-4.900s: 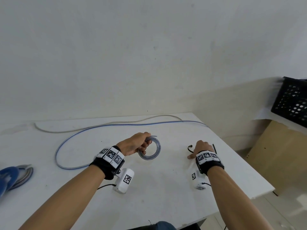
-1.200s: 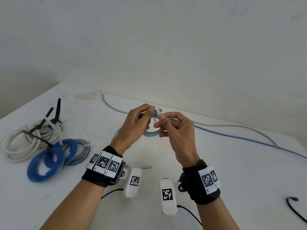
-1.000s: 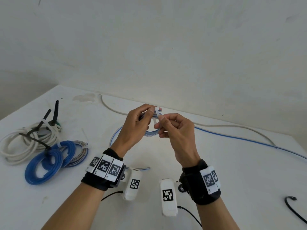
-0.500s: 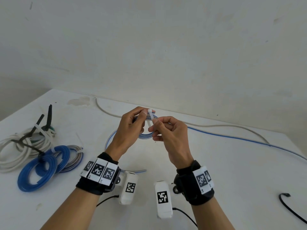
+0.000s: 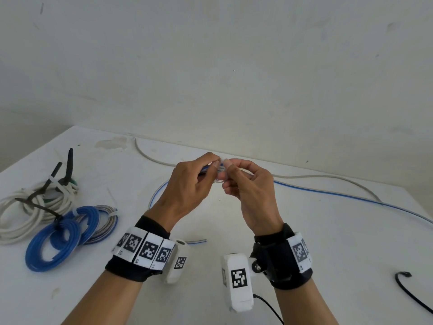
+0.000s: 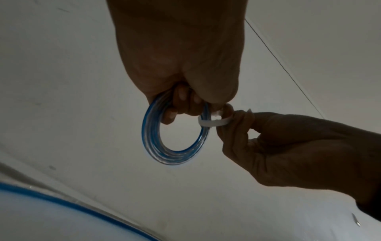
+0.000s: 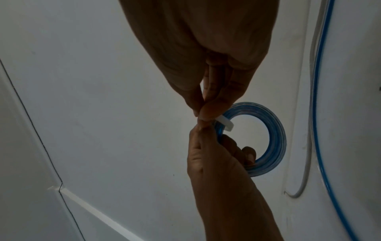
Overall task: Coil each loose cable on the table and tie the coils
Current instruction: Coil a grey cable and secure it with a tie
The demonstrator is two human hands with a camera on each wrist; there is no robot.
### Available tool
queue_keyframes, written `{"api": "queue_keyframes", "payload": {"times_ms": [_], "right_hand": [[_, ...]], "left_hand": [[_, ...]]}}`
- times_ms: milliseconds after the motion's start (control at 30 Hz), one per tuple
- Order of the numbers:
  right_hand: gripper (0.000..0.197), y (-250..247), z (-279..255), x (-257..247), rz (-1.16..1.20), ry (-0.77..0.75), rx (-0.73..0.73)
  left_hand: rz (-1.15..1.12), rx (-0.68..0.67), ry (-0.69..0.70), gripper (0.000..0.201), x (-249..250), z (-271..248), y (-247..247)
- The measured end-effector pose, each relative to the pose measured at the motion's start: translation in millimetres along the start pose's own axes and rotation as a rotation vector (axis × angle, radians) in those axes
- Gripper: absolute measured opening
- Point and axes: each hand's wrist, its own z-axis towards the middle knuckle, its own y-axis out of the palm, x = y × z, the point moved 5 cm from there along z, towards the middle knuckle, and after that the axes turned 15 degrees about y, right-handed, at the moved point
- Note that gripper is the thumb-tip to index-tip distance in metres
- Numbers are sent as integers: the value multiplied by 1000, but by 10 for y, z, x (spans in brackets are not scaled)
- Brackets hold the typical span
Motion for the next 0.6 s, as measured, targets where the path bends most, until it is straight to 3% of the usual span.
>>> {"api": "queue_keyframes", "payload": {"times_ms": [200, 300, 433, 600], "right_hand": [[26, -39, 10, -62, -158, -35, -60], [18, -75, 46, -80, -245, -95, -3], [12, -148, 66, -73, -180, -42, 8], [13, -408, 169, -75, -16, -40, 228]], "left_hand": [[-110, -56, -32, 23, -29, 22, 12], [-191, -60, -77, 24, 8, 19, 32], [-281, -105, -109, 25, 79, 14, 94], [-391, -251, -109, 27, 252, -44, 304]]}}
